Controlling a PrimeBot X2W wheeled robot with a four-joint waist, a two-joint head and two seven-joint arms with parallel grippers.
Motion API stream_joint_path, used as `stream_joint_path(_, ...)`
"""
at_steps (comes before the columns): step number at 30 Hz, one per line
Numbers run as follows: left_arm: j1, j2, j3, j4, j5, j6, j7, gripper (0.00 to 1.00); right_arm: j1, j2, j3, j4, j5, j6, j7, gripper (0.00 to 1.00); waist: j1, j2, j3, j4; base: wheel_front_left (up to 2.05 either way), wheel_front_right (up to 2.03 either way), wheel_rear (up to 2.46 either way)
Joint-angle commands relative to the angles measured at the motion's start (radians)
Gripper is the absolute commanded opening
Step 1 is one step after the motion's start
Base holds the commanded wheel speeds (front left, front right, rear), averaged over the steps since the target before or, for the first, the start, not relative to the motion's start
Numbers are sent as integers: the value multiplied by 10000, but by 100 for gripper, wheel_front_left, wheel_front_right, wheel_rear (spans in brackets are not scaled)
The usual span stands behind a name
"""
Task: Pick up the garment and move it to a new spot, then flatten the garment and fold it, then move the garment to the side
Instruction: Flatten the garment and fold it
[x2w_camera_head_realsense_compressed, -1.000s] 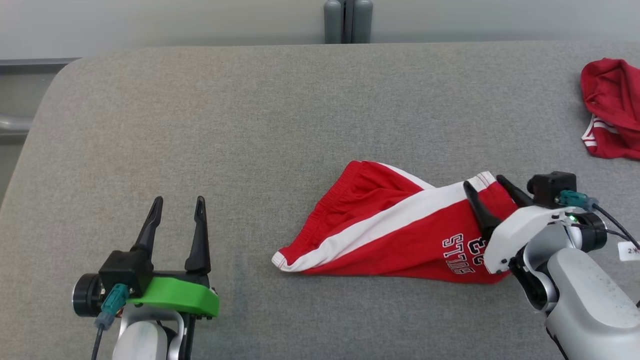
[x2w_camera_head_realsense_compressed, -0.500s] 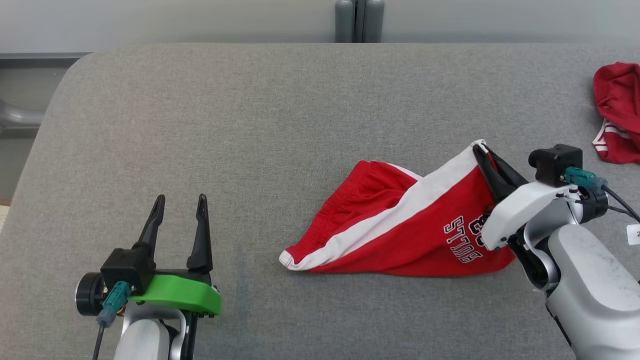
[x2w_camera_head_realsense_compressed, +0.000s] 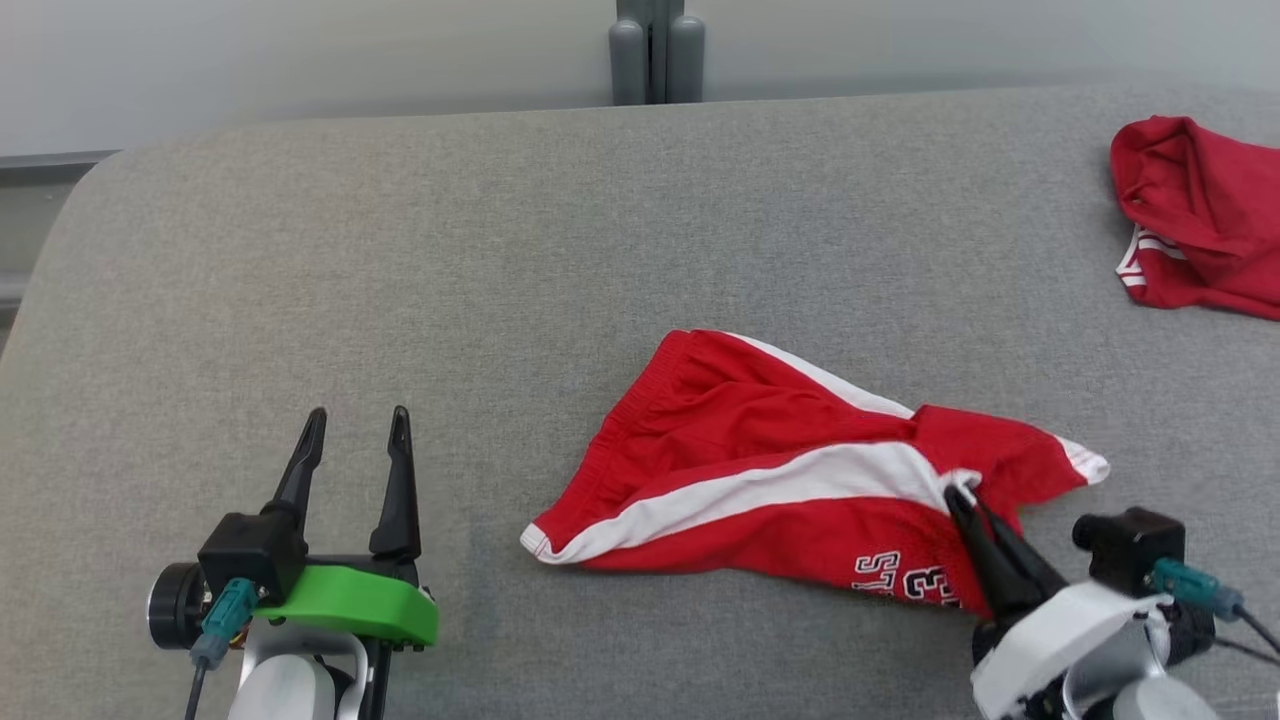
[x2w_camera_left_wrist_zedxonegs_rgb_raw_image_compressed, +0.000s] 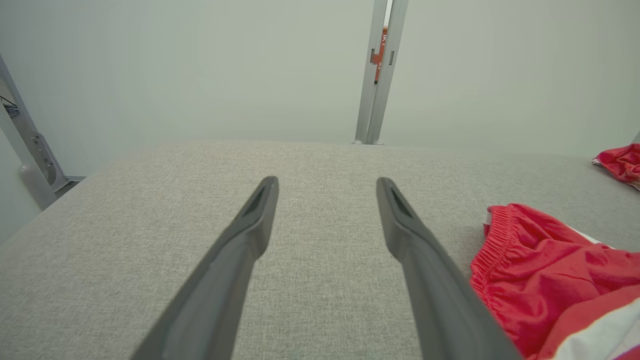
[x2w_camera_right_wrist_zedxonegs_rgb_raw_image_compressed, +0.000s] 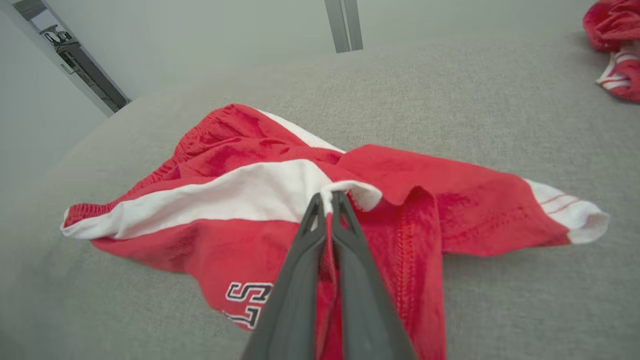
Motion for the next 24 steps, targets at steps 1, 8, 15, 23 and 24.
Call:
stream_joint_path(1,-60,18,3,-22,37,-30,-26,100,361,8,-51,-54,-24,-19,164,0,0,-1,74,-139,0,0,0)
stream_joint_path(8,-135,18,71,-1,116,-96,-26,100,734,192,-738,-762,-211,-17,-179,100,0,-1,90,-334,0,0,0)
stream_joint_path(15,-87,19,61,42,110,-127,-26,100,-89,-231,-1433,-943,-523,-17,123,100,0,-1,4,-323,0,0,0)
stream_joint_path(23,-229,19,-128,16,-4,-56,-26,100,-1103,-521,-1727,458,-538,-17,1034,100,0,-1,186,-26,0,0,0)
stream_joint_path(24,-241,19,-149,16,-24,-57,-26,100,-1164,-568,-1703,654,-540,-17,1102,100,0,-1,215,17,0,0,0)
